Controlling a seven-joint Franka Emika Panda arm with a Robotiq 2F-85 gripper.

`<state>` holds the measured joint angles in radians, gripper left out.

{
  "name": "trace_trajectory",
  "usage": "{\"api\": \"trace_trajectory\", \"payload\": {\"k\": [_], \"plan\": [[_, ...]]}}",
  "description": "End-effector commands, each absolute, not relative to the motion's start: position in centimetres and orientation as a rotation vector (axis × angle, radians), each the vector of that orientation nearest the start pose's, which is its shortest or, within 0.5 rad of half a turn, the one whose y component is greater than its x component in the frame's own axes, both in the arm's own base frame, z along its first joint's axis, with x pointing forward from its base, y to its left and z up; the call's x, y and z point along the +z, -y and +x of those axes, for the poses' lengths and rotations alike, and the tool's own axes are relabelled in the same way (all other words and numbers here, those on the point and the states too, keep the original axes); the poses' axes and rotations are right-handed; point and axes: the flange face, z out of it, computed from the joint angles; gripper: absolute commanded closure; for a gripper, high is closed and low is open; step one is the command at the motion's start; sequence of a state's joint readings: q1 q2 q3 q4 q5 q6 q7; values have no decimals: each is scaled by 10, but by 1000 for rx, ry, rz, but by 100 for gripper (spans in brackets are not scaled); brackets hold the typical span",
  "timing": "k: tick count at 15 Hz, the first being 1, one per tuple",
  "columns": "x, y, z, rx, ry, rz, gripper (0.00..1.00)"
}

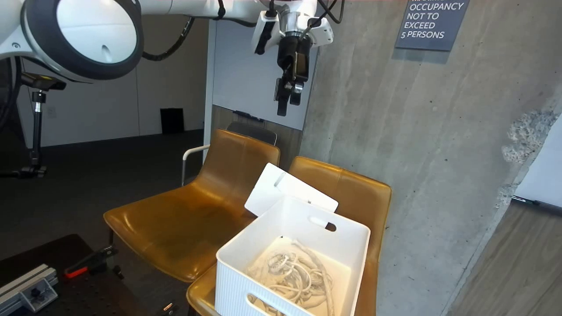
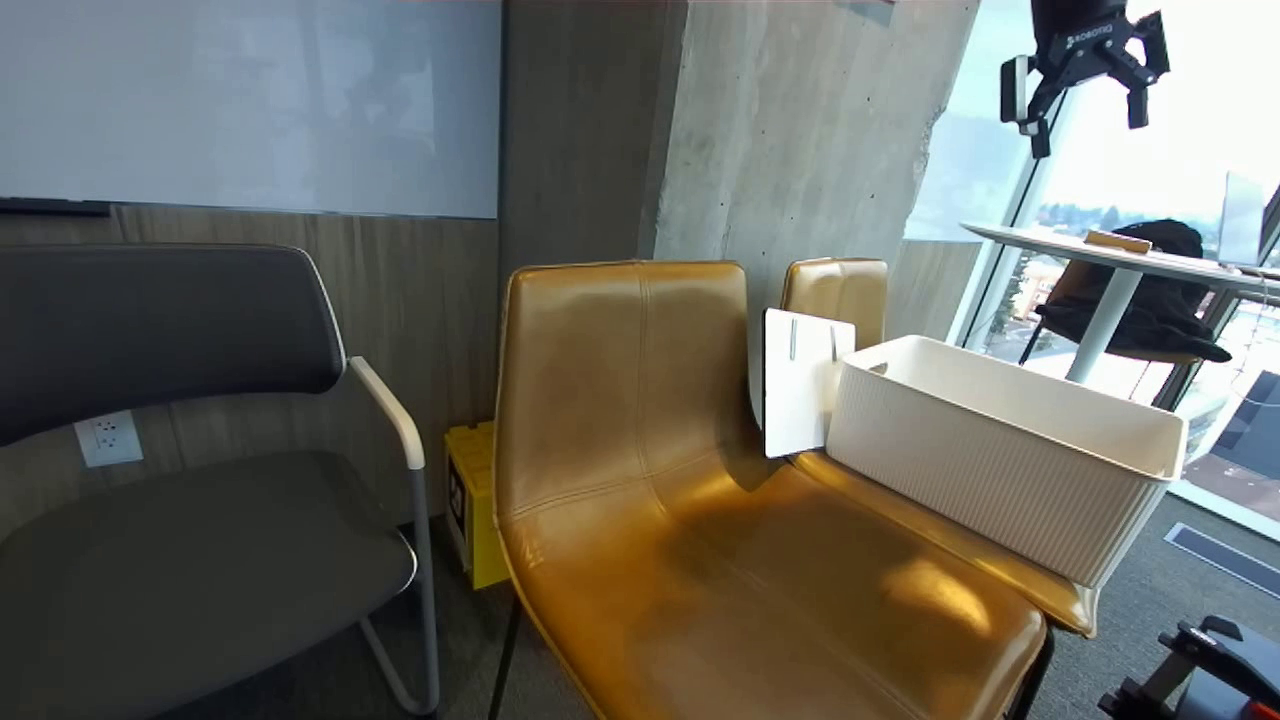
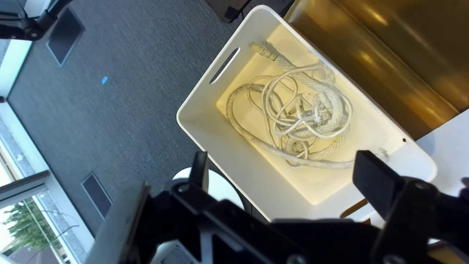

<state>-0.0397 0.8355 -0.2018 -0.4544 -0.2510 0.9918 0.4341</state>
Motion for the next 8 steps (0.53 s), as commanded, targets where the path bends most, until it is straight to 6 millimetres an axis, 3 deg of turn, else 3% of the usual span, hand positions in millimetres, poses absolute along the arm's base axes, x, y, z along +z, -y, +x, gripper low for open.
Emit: {"api": "trace_trajectory", "payload": {"k": [1,5,8], "plan": [[545,116,668,522,-1458,-3241,0],[523,118,672,587,-1511,-3217,0],[503,118,683,572,-1453,-3204,0]]}}
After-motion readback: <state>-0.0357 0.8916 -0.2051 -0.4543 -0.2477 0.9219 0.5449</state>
